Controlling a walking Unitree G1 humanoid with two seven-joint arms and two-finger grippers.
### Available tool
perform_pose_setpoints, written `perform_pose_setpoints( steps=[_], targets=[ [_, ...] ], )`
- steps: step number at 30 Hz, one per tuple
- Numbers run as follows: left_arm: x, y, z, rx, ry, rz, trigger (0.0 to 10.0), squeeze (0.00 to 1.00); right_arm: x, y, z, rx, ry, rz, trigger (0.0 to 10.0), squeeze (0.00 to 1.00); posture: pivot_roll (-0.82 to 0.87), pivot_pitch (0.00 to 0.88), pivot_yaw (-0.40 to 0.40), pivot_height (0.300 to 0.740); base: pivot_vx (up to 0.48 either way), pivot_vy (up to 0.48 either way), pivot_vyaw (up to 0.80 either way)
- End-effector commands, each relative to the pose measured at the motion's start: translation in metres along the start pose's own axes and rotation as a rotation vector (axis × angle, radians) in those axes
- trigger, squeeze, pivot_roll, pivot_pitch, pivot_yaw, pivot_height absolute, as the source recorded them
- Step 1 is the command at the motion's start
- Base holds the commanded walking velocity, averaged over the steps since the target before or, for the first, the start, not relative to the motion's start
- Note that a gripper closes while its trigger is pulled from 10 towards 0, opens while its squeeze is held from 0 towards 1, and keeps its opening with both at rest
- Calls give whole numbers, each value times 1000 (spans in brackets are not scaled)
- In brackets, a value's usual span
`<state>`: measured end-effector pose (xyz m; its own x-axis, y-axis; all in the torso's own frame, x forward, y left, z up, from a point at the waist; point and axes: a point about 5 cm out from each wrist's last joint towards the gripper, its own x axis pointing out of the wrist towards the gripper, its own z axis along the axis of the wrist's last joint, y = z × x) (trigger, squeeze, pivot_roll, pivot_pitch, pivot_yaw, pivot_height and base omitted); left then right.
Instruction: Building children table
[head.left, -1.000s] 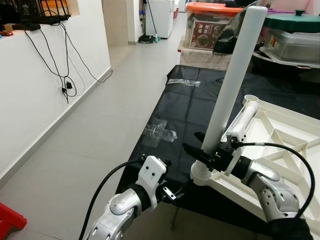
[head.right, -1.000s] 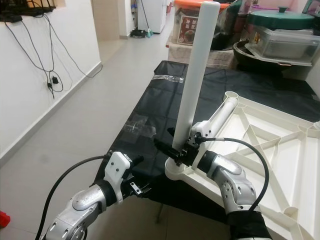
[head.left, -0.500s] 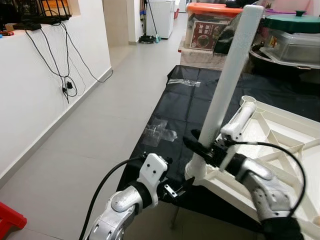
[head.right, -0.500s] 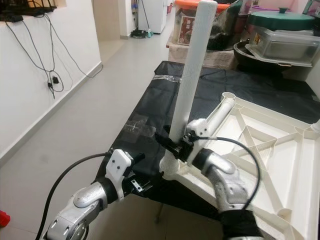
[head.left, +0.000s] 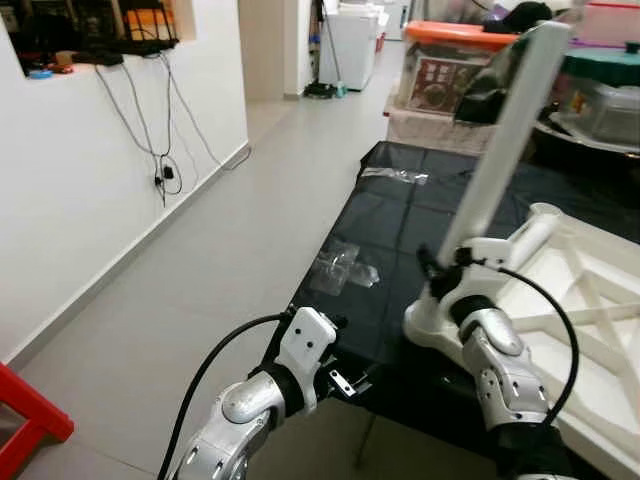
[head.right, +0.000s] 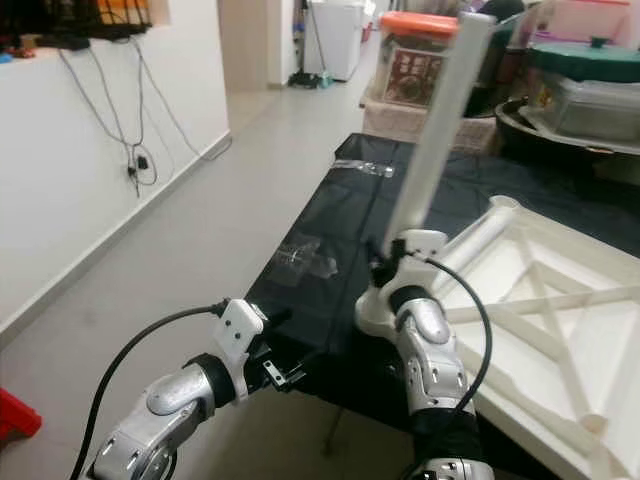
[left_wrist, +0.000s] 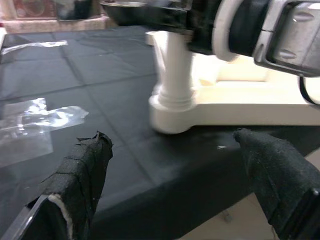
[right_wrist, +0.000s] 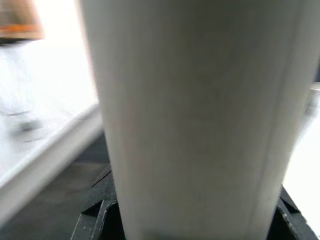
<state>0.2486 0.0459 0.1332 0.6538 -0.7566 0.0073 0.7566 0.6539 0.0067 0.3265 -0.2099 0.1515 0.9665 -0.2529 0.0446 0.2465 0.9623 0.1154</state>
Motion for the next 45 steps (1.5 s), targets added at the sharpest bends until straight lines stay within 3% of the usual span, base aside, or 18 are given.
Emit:
perform_pose_setpoints(
  steps=[1,6,10,11,12,13,14,15,20,21,26,27,37,39,42,43,44,45],
  targets=[
    [0,0,-3,-5,14,-4,10000,0,-17,-38,-5,19,-7,-429,0,0,142,0,-47,740,0,0,0],
    [1,0,-3,-6,14,-5,10000,0,-29,-35,-12,55,17,-581,0,0,141,0,-47,740,0,0,0],
    [1,-1,-3,-9,13,-5,10000,0,-30,-22,-19,65,62,-575,0,0,144,0,-50,740,0,0,0],
    [1,-1,-3,-9,13,-5,10000,0,-29,-18,-21,76,70,-554,6275,0,144,0,-50,740,0,0,0],
    [1,-1,-3,-9,13,-5,10000,0,-29,-18,-21,76,70,-554,6275,0,144,0,-50,740,0,0,0],
    [1,-1,-3,-10,13,-5,10000,0,-27,-16,-21,76,68,-538,10000,0,144,0,-50,740,0,0,0],
    [1,-1,-3,-10,12,-5,10000,0,-26,-15,-21,73,65,-530,10000,0,144,0,-50,740,0,0,0],
    [1,-1,-3,-11,12,-5,10000,0,-26,-13,-18,53,43,-523,10000,1000,142,0,-50,740,0,0,0],
    [1,-1,-3,-12,14,-6,10000,0,-25,-14,-12,37,7,-546,10000,1000,139,0,-48,740,0,0,0],
    [1,-1,-3,-12,14,-6,10000,0,-25,-17,-10,51,2,-549,10000,0,139,0,-48,740,0,0,0],
    [1,-1,-3,-12,13,-6,10000,0,-14,-23,0,34,-51,-422,10000,0,137,0,-49,740,0,0,0],
    [1,-1,-3,-12,13,-7,10000,0,-9,-19,-4,104,-17,-326,10000,0,136,0,-48,740,0,0,0],
    [2,-1,-3,-8,15,-10,10000,0,0,-19,2,167,-23,-26,10000,0,137,0,-49,740,0,0,0],
    [2,-1,-3,-7,15,-11,10000,0,1,-14,6,178,-28,160,10000,0,143,0,-50,740,0,0,0],
    [2,-1,-3,-7,14,-11,10000,0,1,-13,7,190,-27,231,10000,0,143,0,-50,740,0,0,0],
    [2,-1,-3,-6,14,-11,10000,0,1,-11,12,189,-32,332,10000,0,143,0,-50,740,0,0,0],
    [2,-1,-3,-6,14,-11,10000,0,1,-11,12,189,-32,332,10000,0,143,0,-50,740,0,0,0],
    [2,-1,-3,-4,14,-12,10000,0,1,-9,19,173,-37,451,10000,0,145,0,-54,740,0,0,0]
  ],
)
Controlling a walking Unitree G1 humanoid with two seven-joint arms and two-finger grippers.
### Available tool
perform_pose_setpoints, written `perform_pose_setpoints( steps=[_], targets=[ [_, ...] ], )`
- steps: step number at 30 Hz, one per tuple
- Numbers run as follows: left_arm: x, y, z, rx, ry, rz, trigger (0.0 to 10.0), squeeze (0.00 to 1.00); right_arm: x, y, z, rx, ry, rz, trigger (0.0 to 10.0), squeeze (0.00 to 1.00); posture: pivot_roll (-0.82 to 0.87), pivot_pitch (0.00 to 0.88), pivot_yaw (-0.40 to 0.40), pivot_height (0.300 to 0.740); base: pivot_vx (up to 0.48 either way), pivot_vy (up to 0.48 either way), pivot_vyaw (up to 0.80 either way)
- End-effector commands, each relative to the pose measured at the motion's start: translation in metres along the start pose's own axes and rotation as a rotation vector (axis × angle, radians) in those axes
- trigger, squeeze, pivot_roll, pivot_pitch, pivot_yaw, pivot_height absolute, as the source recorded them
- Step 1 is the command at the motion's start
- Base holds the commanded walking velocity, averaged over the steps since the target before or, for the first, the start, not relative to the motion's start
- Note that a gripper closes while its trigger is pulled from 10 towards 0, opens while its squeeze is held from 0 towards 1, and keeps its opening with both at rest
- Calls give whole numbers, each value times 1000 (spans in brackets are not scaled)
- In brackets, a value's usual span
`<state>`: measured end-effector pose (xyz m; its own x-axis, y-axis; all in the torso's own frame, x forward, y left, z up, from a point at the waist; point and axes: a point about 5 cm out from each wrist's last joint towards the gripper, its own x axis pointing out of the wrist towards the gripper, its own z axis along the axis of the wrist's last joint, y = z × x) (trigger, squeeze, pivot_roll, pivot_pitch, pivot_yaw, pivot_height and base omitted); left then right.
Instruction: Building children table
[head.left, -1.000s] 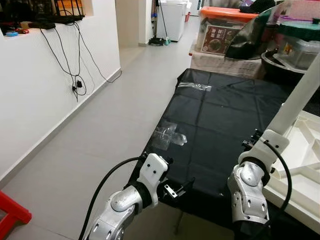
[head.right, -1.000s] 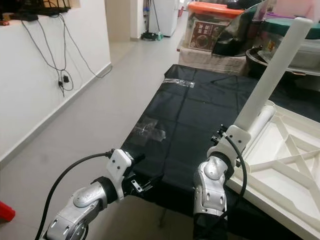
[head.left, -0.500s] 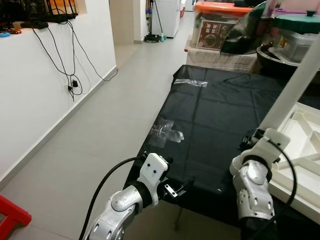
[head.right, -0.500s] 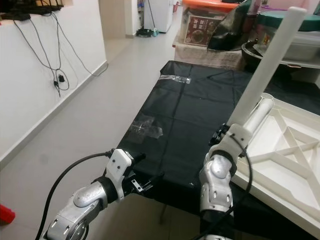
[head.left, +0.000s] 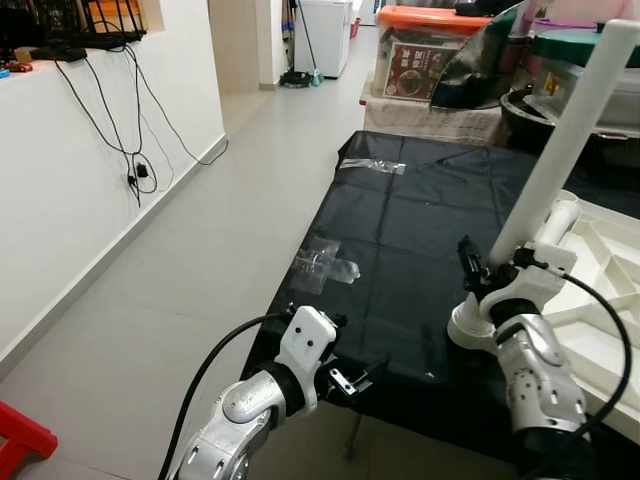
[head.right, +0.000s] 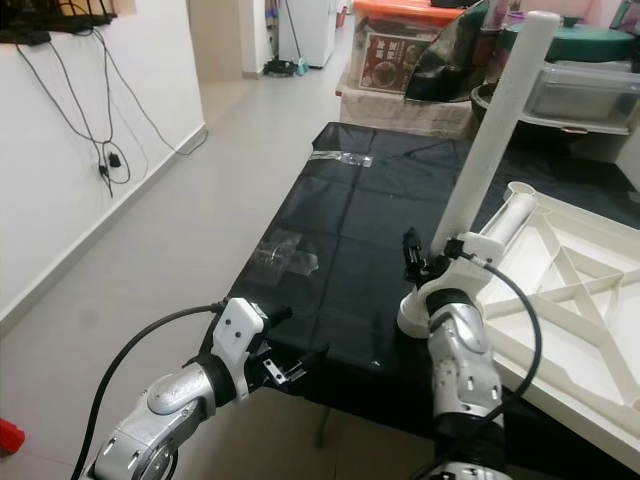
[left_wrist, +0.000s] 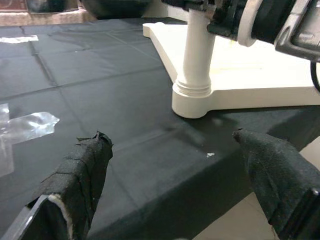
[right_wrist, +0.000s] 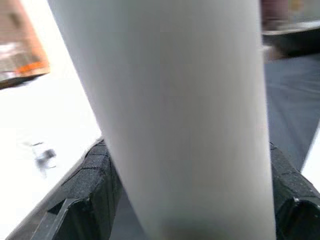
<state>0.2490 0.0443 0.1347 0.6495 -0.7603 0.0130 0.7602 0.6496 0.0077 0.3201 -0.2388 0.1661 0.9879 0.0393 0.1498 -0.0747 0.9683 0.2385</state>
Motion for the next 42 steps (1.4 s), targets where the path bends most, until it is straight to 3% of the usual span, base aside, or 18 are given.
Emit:
perform_pose_setpoints(
  steps=[1,2,4,5,8,17,18,20,25,26,31,34,36,37,38,40,41,42],
  targets=[
    [1,0,-4,-4,20,-6,10000,0,4,21,2,0,40,268,10000,0,145,0,-54,740,0,0,0],
    [1,0,-4,-4,20,-6,10000,0,4,21,2,0,40,268,10000,0,145,0,-54,740,0,0,0],
    [1,0,-5,-3,21,-6,10000,0,0,28,4,-19,89,459,10000,0,148,0,-56,740,0,0,0],
    [1,0,-5,-3,21,-6,10000,0,0,28,4,-19,89,459,10000,0,148,0,-56,740,0,0,0],
    [1,0,-6,-2,22,-5,10000,0,-15,40,-4,-41,198,724,10000,0,161,0,-69,740,0,0,0],
    [2,1,-9,-6,26,3,10000,0,-20,48,-15,-38,303,888,9804,0,165,0,-69,740,0,0,0],
    [2,1,-9,-8,27,5,10000,0,-19,48,-17,-64,303,883,0,0,166,0,-69,740,0,0,0],
    [3,1,-10,-10,27,7,10000,0,-19,47,-17,-82,304,884,0,0,166,0,-69,740,0,0,0],
    [4,3,-13,-16,28,11,10000,0,-12,48,-22,-95,268,763,0,0,159,0,-62,740,0,0,0],
    [5,5,-14,-16,28,14,10000,0,-7,46,-23,-105,236,632,0,0,148,0,-55,740,0,0,0],
    [6,6,-15,-16,29,16,10000,0,1,42,-21,-83,172,395,0,0,131,0,-44,740,0,0,0],
    [8,6,-17,-22,31,22,10000,0,4,29,-22,-101,163,97,0,0,115,0,-26,740,0,0,0],
    [8,6,-17,-22,31,22,10000,0,4,29,-22,-101,163,97,0,0,115,0,-26,740,0,0,0],
    [8,7,-17,-24,32,27,10000,0,3,23,-23,-103,162,-47,0,0,115,0,-26,740,0,0,0],
    [8,7,-17,-24,32,27,10000,0,3,23,-23,-103,162,-47,0,0,115,0,-26,740,0,0,0],
    [9,8,-19,-27,32,32,10000,0,-11,7,-25,-124,124,-443,0,0,98,0,-8,740,0,0,0],
    [9,8,-19,-27,32,32,10000,0,-11,7,-25,-124,124,-443,0,0,98,0,-8,740,0,0,0],
    [10,9,-19,-29,32,32,10000,0,-21,3,-28,-101,103,-596,0,0,105,0,-19,740,0,0,0]
  ],
)
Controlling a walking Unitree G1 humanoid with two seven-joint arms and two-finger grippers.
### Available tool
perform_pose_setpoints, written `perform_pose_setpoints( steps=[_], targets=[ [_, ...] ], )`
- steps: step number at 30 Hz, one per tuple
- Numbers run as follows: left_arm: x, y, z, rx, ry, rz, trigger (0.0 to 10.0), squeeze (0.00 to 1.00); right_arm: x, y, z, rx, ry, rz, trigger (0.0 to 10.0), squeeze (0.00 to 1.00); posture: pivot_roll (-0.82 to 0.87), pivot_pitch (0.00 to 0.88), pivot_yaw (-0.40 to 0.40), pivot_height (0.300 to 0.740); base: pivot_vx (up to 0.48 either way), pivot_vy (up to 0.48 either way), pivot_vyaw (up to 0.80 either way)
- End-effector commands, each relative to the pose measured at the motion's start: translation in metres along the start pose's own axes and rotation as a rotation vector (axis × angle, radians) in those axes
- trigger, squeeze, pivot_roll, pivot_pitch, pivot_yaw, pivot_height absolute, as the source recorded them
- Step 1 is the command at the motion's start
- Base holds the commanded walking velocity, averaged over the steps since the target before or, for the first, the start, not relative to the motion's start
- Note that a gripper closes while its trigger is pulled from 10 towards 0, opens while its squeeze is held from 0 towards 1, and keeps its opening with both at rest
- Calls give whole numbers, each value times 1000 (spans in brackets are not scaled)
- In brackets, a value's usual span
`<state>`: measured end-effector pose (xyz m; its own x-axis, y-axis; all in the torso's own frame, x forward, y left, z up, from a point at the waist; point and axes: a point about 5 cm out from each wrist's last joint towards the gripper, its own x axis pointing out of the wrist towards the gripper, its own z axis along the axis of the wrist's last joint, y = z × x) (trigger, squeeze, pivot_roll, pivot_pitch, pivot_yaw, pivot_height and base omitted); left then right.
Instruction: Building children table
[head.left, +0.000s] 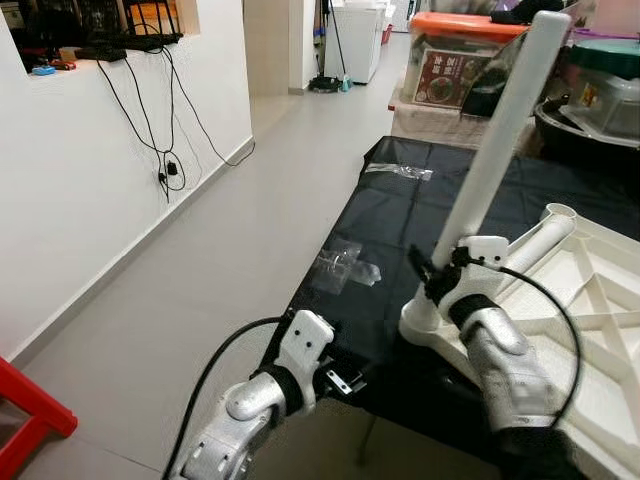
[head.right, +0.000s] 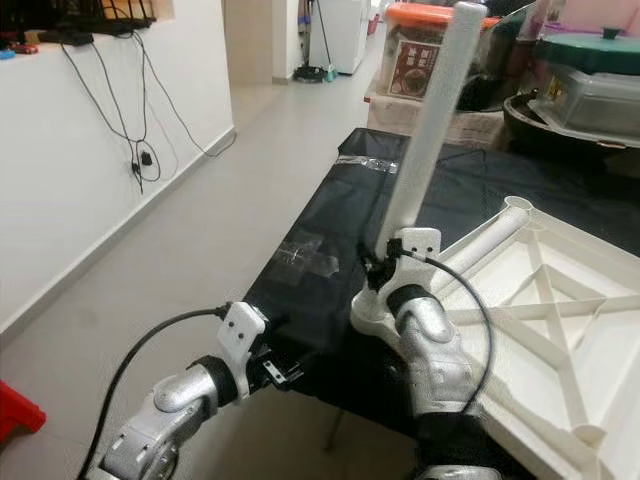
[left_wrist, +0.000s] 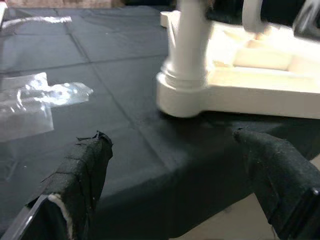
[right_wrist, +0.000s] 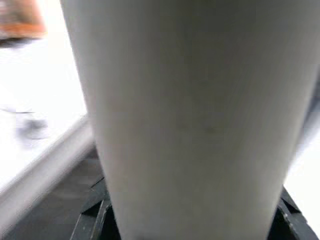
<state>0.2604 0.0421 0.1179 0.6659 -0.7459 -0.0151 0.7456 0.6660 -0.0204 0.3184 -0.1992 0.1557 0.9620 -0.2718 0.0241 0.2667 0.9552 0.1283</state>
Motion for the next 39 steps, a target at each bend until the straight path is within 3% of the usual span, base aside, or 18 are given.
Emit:
perform_pose_setpoints(
  steps=[1,6,10,11,15,16,19,20,22,24,28,31,32,33,34,37,38,39],
  targets=[
    [1,2,-2,-1,4,11,10000,0,-7,-36,-14,39,63,-259,0,0,105,0,-19,740,0,0,0],
    [1,1,-5,-5,3,15,10000,0,-20,-39,-22,88,50,-499,0,0,115,0,-32,740,0,0,0],
    [1,0,-6,-8,4,18,10000,0,-20,-38,-22,90,47,-517,0,0,113,0,-34,740,0,0,0],
    [0,0,-8,-12,4,21,10000,0,-19,-36,-21,81,41,-523,10000,0,108,0,-36,740,0,0,0],
    [-2,-2,-10,-19,6,26,10000,0,-18,-34,-17,61,12,-498,10000,0,100,0,-43,740,0,0,0],
    [-2,-2,-12,-23,6,30,10000,0,-16,-33,-10,27,-36,-474,10000,1000,100,0,-45,740,0,0,0],
    [-2,-2,-11,-23,4,30,10000,0,-11,-31,-2,17,-87,-407,10000,1000,98,0,-43,740,0,0,0],
    [-2,-2,-10,-22,2,29,10000,0,-7,-31,1,44,-108,-348,10000,0,98,0,-43,740,0,0,0],
    [-2,-2,-10,-22,2,29,10000,0,-7,-31,1,44,-108,-348,10000,0,98,0,-43,740,0,0,0],
    [-1,-2,-8,-16,-2,26,10000,0,5,-28,7,144,-126,-113,10000,0,93,0,-31,740,0,0,0],
    [-1,-2,-8,-15,-3,23,10000,0,7,-27,8,160,-115,-33,10000,0,93,0,-31,740,0,0,0],
    [0,-2,-7,-16,-2,21,10000,0,9,-25,11,179,-77,186,10000,0,89,0,-21,740,0,0,0],
    [0,-2,-7,-16,-3,20,10000,0,8,-21,11,173,-43,346,10000,0,89,0,-21,740,0,0,0],
    [0,-2,-7,-16,-3,20,10000,0,8,-21,11,173,-43,346,10000,0,89,0,-21,740,0,0,0],
    [1,-2,-6,-17,-3,20,10000,0,5,-15,12,140,-15,500,10000,0,88,0,-19,740,0,0,0],
    [1,-2,-6,-18,-4,19,10000,0,0,-9,9,102,30,647,10000,0,88,0,-19,740,0,0,0],
    [2,-3,-4,-15,-5,14,10000,0,-10,2,6,4,104,970,10000,0,95,0,-25,740,0,0,0],
    [2,-3,-4,-15,-5,14,10000,0,-10,2,6,4,104,970,10000,0,95,0,-25,740,0,0,0]
  ],
)
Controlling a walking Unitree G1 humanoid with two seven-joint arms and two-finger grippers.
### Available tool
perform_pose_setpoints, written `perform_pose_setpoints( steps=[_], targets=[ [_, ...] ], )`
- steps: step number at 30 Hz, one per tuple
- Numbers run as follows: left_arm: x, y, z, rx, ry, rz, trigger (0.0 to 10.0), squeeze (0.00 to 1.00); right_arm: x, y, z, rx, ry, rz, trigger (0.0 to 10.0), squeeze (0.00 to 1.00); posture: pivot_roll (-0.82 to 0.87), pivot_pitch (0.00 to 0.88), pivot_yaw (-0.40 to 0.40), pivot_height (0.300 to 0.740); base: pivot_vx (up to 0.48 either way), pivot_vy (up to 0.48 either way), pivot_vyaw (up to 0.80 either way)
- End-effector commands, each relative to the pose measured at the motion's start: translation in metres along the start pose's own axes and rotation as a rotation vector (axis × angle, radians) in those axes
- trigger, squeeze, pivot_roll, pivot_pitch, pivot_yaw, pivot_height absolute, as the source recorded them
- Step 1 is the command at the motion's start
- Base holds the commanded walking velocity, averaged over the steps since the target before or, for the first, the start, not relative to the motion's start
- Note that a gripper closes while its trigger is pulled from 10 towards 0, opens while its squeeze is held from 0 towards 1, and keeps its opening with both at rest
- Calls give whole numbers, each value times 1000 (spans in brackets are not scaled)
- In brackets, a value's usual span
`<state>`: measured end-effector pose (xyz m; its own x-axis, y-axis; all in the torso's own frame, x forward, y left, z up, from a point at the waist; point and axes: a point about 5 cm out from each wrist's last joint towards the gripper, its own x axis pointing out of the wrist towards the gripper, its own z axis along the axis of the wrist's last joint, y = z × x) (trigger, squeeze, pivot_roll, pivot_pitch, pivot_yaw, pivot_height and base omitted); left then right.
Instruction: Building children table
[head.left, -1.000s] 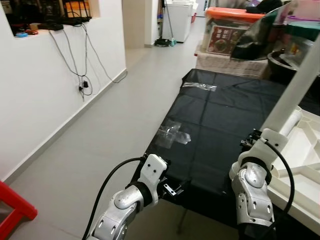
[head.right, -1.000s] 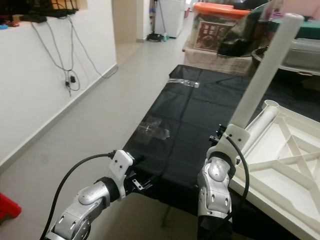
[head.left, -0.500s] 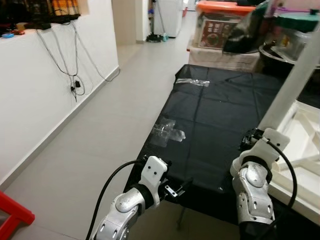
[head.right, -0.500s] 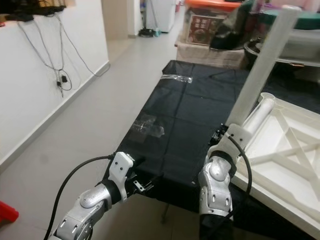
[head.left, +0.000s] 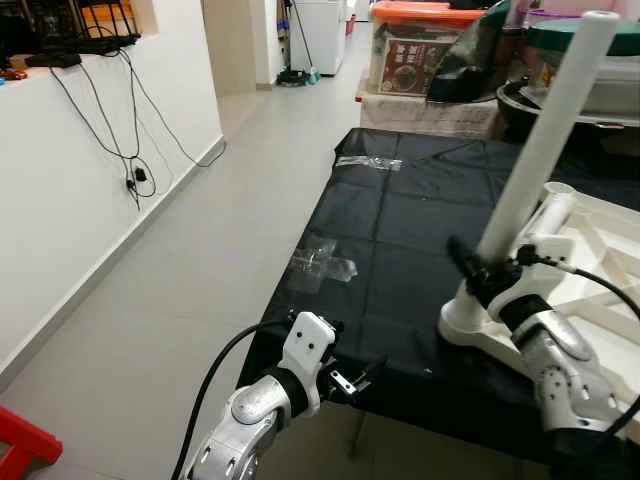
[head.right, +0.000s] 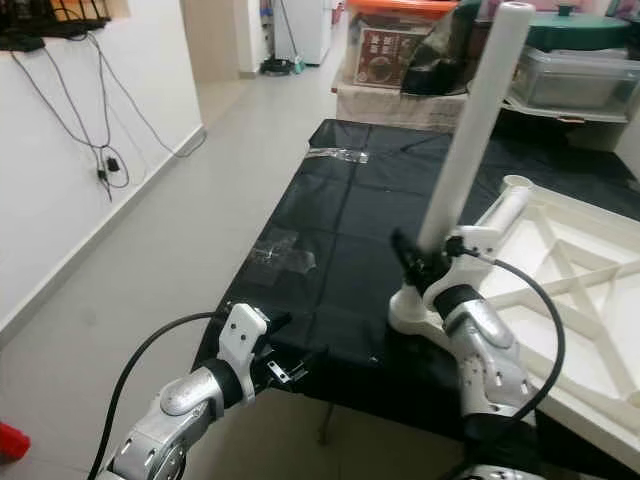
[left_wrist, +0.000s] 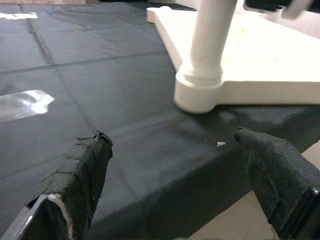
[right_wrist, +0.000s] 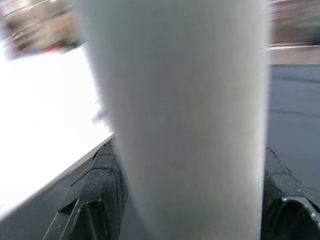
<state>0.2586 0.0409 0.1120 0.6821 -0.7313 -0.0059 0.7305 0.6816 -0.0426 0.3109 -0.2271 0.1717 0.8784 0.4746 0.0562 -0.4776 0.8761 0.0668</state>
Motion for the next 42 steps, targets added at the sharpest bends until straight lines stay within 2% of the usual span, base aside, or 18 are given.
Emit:
perform_pose_setpoints(
  steps=[1,10,11,13,14,15,16,17,25,26,27,28,29,30,31,33,36,42],
  targets=[
    [2,-1,2,11,4,-11,10000,0,12,32,-13,45,69,310,10000,0,95,0,-25,740,0,0,0],
    [6,-1,7,19,4,-16,10000,0,20,26,7,84,91,581,10000,0,129,0,-59,740,0,0,0],
    [6,0,8,21,2,-17,10000,0,20,26,8,72,100,609,8235,0,135,0,-63,740,0,0,0],
    [6,0,8,21,2,-17,10000,0,20,26,8,72,100,609,8235,0,135,0,-63,740,0,0,0],
    [6,0,8,22,2,-18,10000,0,20,27,8,67,104,623,2392,0,136,0,-61,740,0,0,0],
    [6,0,8,22,2,-18,10000,0,20,27,8,67,104,623,2392,0,136,0,-61,740,0,0,0],
    [6,0,8,23,2,-19,10000,0,20,27,7,58,111,637,0,0,137,0,-60,740,0,0,0],
    [6,1,9,25,2,-21,10000,0,21,27,5,46,112,612,0,0,137,0,-60,740,0,0,0],
    [5,0,9,27,4,-28,10000,0,32,3,-7,-22,78,130,0,0,133,0,-55,740,0,0,0],
    [5,0,9,27,7,-30,10000,0,28,-26,-9,10,72,-354,0,0,122,0,-43,740,0,0,0],
    [4,1,9,27,9,-30,10000,0,22,-37,-12,18,85,-546,0,0,117,0,-37,740,0,0,0],
    [4,1,9,27,9,-30,10000,0,22,-37,-12,18,85,-546,0,0,117,0,-37,740,0,0,0],
    [4,1,9,26,10,-30,10000,0,7,-50,-17,26,103,-803,0,0,117,0,-37,740,0,0,0],
    [4,1,9,26,10,-30,10000,0,7,-50,-17,26,103,-803,0,0,117,0,-37,740,0,0,0],
    [4,1,9,25,11,-31,10000,0,-8,-56,-20,28,104,-1003,0,0,117,0,-37,740,0,0,0],
    [4,1,9,25,11,-31,10000,0,-8,-56,-20,28,104,-1003,0,0,117,0,-37,740,0,0,0],
    [5,-1,10,27,8,-34,10000,0,-34,-40,-29,124,28,-1311,0,0,108,0,-29,740,0,0,0],
    [6,-1,11,27,6,-36,10000,0,-20,-20,-31,166,-19,-1298,0,0,107,0,-33,740,0,0,0]
  ],
)
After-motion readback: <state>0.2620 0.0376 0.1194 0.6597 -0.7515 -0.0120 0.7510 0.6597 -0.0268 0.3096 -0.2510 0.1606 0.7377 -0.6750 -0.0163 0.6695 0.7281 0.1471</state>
